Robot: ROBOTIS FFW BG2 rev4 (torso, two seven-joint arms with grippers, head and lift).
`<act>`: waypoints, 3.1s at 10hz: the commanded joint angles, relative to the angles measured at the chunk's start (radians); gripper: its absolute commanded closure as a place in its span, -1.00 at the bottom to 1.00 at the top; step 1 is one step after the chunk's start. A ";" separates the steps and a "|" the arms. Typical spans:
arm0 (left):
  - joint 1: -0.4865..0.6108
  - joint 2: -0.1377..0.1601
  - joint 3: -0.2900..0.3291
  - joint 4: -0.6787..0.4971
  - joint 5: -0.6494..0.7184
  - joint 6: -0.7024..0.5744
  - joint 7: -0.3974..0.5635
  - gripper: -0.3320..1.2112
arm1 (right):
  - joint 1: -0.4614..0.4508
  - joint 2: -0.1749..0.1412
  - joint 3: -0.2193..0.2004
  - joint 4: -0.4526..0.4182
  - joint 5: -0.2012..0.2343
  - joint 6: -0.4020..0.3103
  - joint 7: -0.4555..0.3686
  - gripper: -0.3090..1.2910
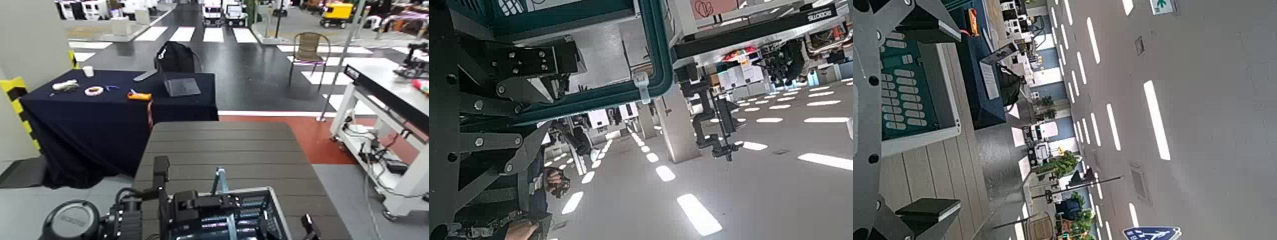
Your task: Place the crate on the table.
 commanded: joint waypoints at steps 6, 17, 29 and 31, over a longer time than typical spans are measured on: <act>-0.075 0.015 -0.053 0.040 -0.030 -0.012 -0.003 0.98 | -0.002 -0.003 -0.001 0.005 -0.002 -0.008 0.000 -0.45; -0.373 -0.042 -0.205 0.347 -0.266 -0.143 -0.170 0.98 | -0.006 -0.001 0.009 0.008 -0.006 -0.016 -0.002 -0.45; -0.497 -0.120 -0.269 0.622 -0.287 -0.246 -0.196 0.96 | -0.016 -0.003 0.022 0.018 -0.014 -0.028 -0.002 -0.45; -0.494 -0.124 -0.288 0.649 -0.267 -0.275 -0.210 0.86 | -0.016 -0.003 0.022 0.018 -0.014 -0.029 0.000 -0.45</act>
